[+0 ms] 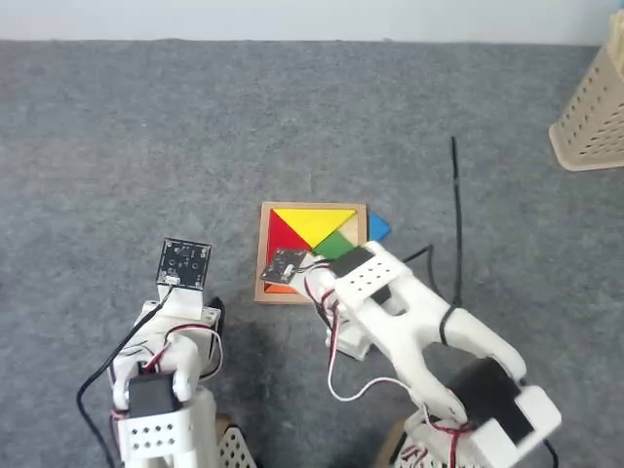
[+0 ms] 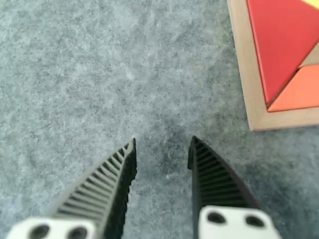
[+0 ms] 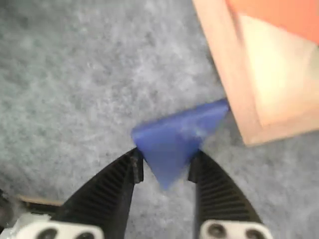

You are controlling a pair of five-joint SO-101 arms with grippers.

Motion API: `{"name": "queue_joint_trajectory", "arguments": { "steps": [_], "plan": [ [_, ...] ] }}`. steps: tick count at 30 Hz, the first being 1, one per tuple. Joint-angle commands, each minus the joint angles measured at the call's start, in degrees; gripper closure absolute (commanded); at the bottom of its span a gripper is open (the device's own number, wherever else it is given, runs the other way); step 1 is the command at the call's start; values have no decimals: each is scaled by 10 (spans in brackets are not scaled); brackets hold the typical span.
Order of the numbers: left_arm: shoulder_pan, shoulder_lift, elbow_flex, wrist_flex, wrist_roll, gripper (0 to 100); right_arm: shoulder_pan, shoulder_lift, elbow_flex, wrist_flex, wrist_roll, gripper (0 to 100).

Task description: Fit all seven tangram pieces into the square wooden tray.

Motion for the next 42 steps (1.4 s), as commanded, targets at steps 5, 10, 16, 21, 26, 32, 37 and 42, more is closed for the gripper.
{"name": "queue_joint_trajectory", "arguments": {
  "steps": [5, 10, 16, 21, 26, 32, 37, 42],
  "plan": [
    [1, -4, -7, 3, -3, 832, 15, -148, 2, 33, 19, 936],
    [1, -4, -7, 3, -3, 832, 17, -183, 10, 39, -1, 931],
    [1, -4, -7, 3, -3, 832, 22, -190, -19, 104, -5, 931],
    [1, -4, -7, 3, -3, 832, 70, -190, -37, 107, -11, 931],
    [1, -4, -7, 3, -3, 832, 41, -184, -53, 58, -108, 850],
    [1, -4, -7, 3, -3, 832, -40, -180, -42, 26, -124, 763],
    [1, -4, -7, 3, -3, 832, -69, -105, -3, -36, -122, 761],
    [1, -4, -7, 3, -3, 832, -72, -35, -4, -60, -127, 761]
  ]
}}
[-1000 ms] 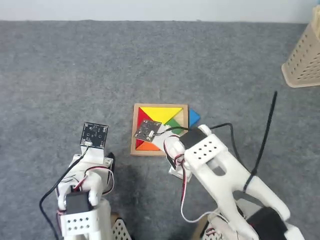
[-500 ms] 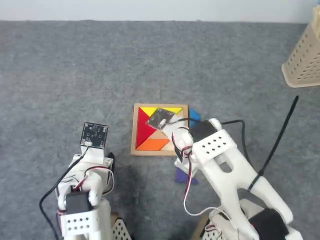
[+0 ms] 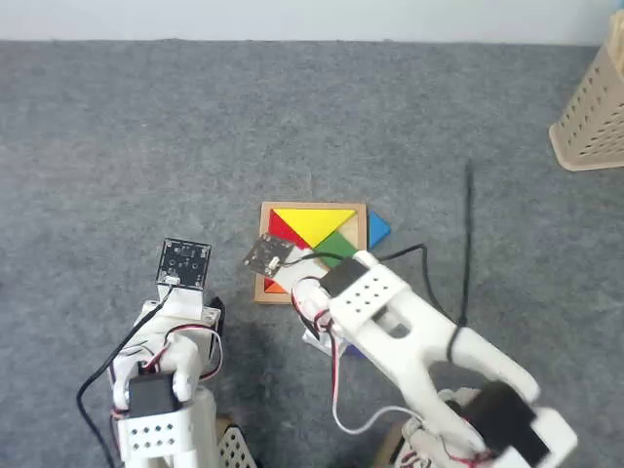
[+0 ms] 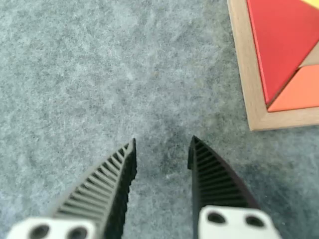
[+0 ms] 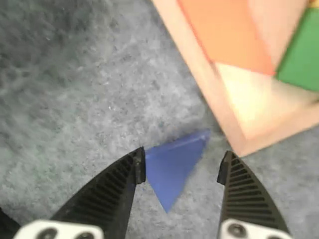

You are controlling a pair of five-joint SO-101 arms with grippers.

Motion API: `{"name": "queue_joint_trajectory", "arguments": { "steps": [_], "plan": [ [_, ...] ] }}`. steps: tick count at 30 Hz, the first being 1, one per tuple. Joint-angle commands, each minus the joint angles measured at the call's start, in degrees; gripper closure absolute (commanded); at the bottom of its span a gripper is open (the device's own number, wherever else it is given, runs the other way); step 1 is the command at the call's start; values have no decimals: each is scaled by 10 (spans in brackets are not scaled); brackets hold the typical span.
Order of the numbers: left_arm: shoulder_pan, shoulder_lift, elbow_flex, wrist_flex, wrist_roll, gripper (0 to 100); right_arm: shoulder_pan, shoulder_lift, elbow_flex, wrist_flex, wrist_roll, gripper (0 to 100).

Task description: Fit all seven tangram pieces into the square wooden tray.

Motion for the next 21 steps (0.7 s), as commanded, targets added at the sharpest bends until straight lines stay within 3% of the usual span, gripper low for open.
{"name": "queue_joint_trajectory", "arguments": {
  "steps": [1, 16, 21],
  "plan": [
    [1, -4, -7, 3, -3, 832, -8, 18, -5, -20, -8, 761],
    [1, -4, -7, 3, -3, 832, 8, 24, 37, 36, 44, 760],
    [1, -4, -7, 3, -3, 832, 64, 24, 33, 5, 38, 760]
  ]
}}
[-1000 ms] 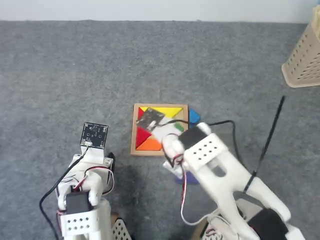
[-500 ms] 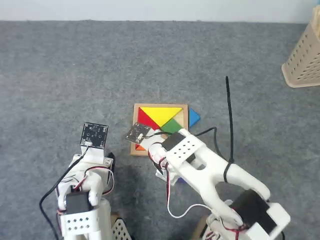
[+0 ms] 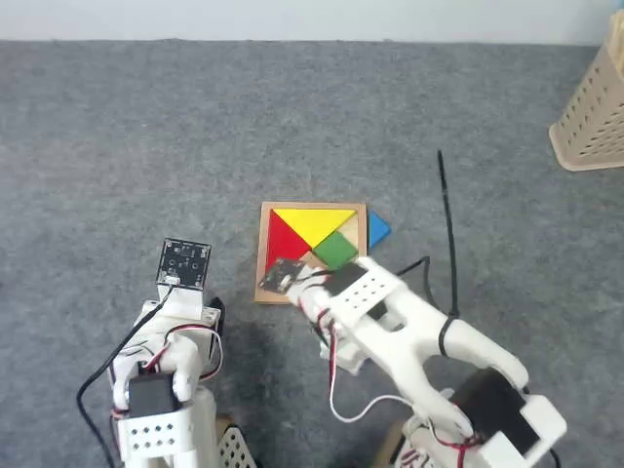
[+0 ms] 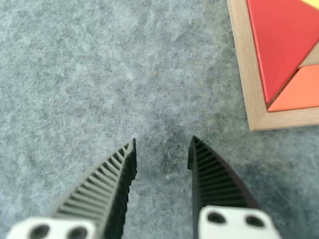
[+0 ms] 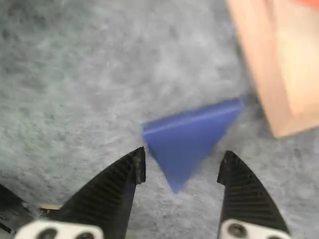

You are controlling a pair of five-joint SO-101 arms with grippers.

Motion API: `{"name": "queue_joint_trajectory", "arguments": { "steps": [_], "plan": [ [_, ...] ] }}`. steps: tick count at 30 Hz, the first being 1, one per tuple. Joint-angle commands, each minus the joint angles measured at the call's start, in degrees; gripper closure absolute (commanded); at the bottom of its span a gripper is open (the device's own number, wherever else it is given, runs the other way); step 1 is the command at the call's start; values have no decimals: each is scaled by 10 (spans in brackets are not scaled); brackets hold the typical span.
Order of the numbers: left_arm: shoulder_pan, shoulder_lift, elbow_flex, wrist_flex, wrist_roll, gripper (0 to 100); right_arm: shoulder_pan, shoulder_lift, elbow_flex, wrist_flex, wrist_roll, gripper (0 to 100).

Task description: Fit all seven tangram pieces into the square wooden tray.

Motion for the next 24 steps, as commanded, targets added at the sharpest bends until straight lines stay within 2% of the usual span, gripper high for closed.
{"name": "queue_joint_trajectory", "arguments": {
  "steps": [1, 6, 9, 13, 19, 22, 24],
  "plan": [
    [1, -4, -7, 3, -3, 832, 40, -6, -6, -31, -3, 760],
    [1, -4, -7, 3, -3, 832, 23, -8, -12, -40, -123, 761],
    [1, -4, -7, 3, -3, 832, 6, -6, -16, -42, -160, 761],
    [1, -4, -7, 3, -3, 832, 26, -5, -16, -26, -114, 761],
    [1, -4, -7, 3, -3, 832, 163, -6, -41, -22, 10, 760],
    [1, -4, -7, 3, -3, 832, 221, -6, -72, -22, 11, 760],
    [1, -4, -7, 3, -3, 832, 233, -6, -86, -17, 11, 760]
  ]
}}
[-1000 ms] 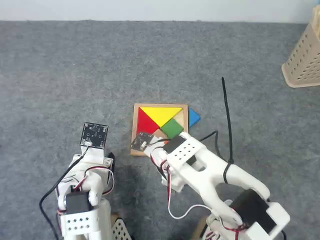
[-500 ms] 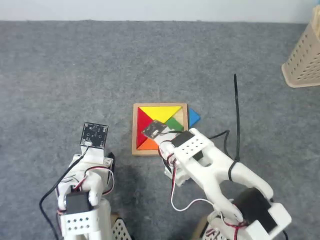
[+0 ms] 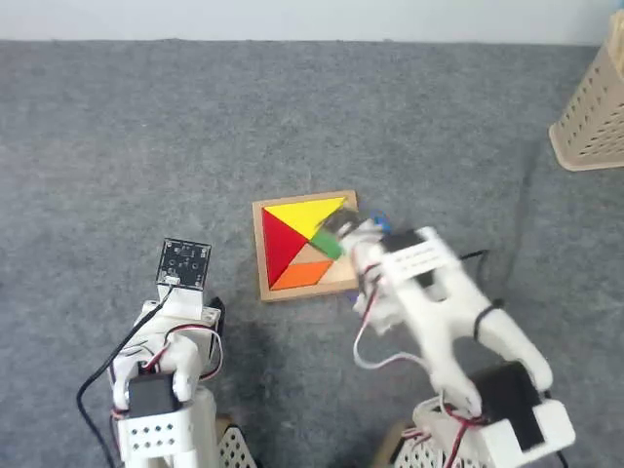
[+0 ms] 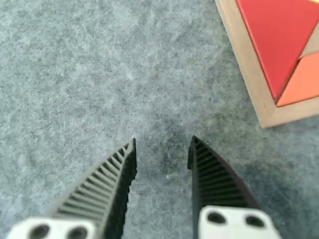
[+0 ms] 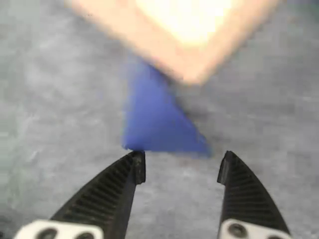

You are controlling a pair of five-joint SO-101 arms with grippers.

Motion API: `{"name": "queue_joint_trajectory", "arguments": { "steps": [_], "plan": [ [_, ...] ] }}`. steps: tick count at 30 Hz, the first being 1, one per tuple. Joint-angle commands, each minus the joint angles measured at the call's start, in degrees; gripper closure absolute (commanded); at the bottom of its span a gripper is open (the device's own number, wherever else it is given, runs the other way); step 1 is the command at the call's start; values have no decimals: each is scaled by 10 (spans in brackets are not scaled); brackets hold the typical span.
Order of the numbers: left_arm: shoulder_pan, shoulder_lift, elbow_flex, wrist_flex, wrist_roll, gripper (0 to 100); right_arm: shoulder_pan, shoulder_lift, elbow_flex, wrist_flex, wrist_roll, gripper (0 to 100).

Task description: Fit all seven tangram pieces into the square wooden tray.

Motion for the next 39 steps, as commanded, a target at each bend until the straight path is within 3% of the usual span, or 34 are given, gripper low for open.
{"name": "queue_joint_trajectory", "arguments": {
  "steps": [1, 11, 14, 28, 39],
  "plan": [
    [1, -4, -7, 3, -3, 832, 28, -8, -48, 6, 11, 760],
    [1, -4, -7, 3, -3, 832, -86, -12, -53, -1, 16, 760],
    [1, -4, -7, 3, -3, 832, -117, -7, -55, -20, 55, 760],
    [1, -4, -7, 3, -3, 832, -56, -5, -33, -22, 375, 760],
    [1, -4, -7, 3, -3, 832, -97, 23, 18, -44, 393, 760]
  ]
}}
